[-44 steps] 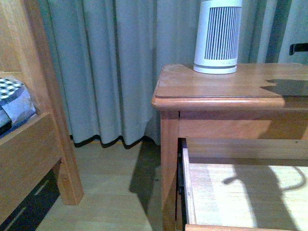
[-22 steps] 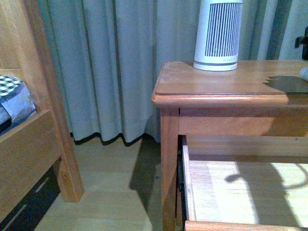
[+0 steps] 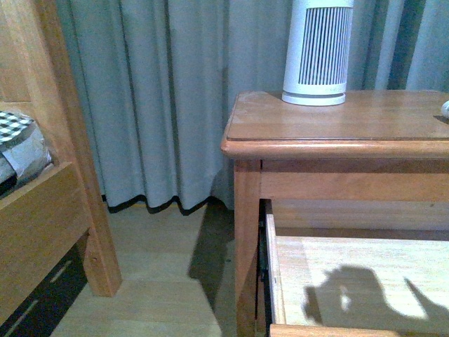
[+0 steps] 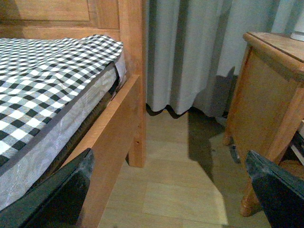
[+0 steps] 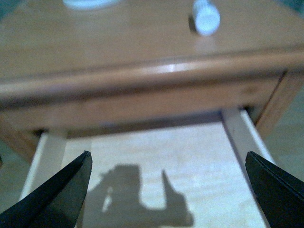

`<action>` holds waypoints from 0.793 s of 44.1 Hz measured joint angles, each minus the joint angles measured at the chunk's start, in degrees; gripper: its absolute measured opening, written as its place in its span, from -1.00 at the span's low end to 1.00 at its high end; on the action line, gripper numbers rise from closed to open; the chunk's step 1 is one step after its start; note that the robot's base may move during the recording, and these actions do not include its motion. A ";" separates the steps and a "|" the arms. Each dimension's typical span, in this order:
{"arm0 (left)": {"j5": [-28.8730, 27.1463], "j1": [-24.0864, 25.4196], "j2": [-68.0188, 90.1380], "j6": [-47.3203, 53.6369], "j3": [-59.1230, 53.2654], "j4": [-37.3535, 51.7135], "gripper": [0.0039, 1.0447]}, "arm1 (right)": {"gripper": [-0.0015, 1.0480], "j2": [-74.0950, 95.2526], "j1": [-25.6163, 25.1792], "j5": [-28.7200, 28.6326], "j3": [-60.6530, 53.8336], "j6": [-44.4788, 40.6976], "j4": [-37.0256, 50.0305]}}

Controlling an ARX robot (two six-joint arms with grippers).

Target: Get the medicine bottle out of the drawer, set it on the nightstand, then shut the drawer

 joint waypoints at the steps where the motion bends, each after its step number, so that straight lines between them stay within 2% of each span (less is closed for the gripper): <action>1: -0.02 0.00 0.00 0.00 0.00 0.00 0.88 | 0.87 -0.66 1.22 0.72 -2.60 0.90 -0.28; 6: -0.02 0.00 0.00 0.00 0.00 0.00 0.88 | 0.87 -1.64 5.16 2.16 -9.42 4.02 -0.42; 17: 0.00 0.00 0.00 0.00 0.00 0.00 0.88 | 0.87 -0.52 8.68 5.46 -14.91 9.55 0.02; 27: 0.00 0.00 0.00 0.00 0.00 0.00 0.88 | 0.87 11.06 4.26 2.91 -15.08 10.19 9.14; 35: 0.00 0.00 0.00 0.00 0.00 0.00 0.88 | 0.87 25.24 0.02 1.64 -10.78 9.49 17.03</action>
